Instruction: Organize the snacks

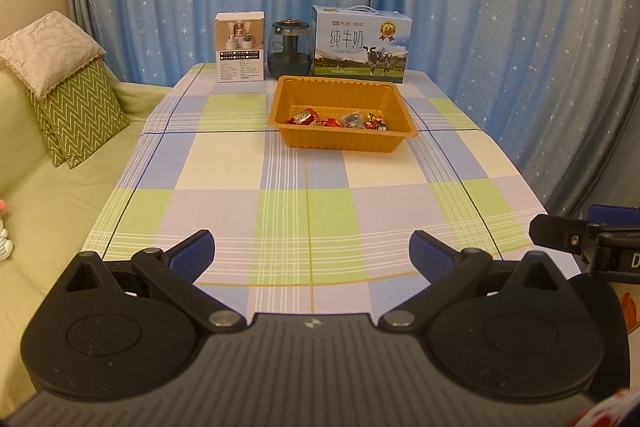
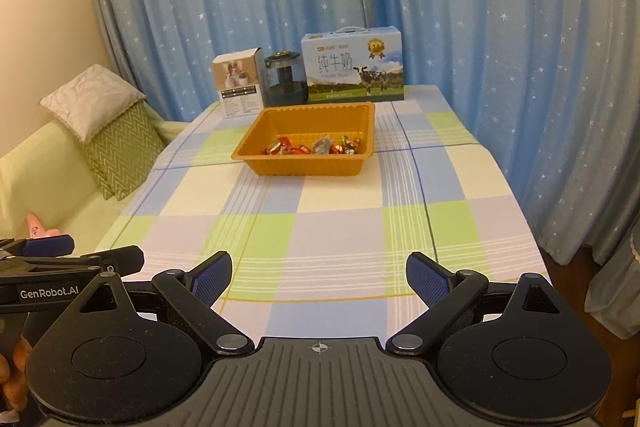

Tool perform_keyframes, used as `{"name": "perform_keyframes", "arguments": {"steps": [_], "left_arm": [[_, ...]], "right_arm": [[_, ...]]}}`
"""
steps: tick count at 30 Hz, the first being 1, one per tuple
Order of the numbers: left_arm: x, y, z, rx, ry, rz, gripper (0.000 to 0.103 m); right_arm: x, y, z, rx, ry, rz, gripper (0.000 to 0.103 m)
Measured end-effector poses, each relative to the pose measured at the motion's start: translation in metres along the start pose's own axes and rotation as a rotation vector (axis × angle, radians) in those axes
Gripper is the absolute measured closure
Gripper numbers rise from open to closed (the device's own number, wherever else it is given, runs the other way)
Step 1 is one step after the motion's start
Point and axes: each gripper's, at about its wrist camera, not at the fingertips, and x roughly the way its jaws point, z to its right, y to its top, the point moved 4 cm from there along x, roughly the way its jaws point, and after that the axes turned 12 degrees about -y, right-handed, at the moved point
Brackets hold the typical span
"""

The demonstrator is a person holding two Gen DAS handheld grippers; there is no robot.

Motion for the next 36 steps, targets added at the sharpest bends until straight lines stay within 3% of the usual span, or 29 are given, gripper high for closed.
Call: {"name": "perform_keyframes", "arguments": {"steps": [36], "left_arm": [[0.0037, 0.0018, 0.0014, 0.005, -0.005, -0.001, 0.000]], "right_arm": [[0.0015, 0.0013, -0.0034, -0.010, 0.002, -0.002, 0.010]]}}
